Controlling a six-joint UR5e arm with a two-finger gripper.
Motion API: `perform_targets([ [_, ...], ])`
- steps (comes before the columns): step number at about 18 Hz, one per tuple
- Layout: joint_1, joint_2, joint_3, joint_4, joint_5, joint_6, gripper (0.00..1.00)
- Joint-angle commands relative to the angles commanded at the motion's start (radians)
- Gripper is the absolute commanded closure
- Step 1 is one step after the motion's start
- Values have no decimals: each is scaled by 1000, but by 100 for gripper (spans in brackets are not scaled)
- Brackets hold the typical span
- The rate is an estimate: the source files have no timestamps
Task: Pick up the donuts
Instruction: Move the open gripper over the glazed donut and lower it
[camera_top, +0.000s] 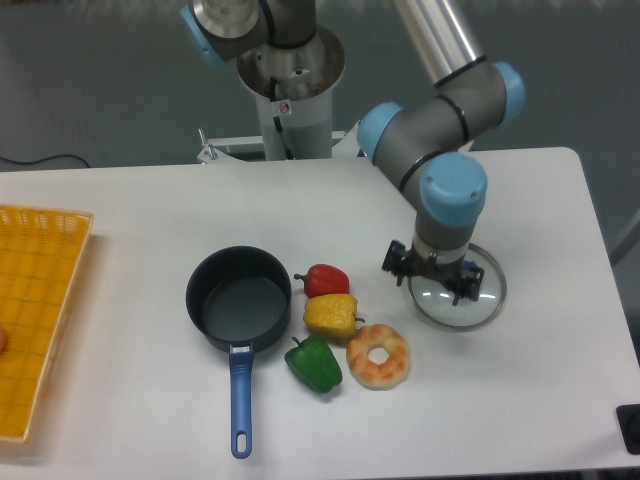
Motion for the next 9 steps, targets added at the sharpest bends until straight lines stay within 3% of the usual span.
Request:
perform_targets([
  [6,-26,-43,22,6,-5,-89,0],
  [9,-32,-57,23,37,-9,-130,0],
])
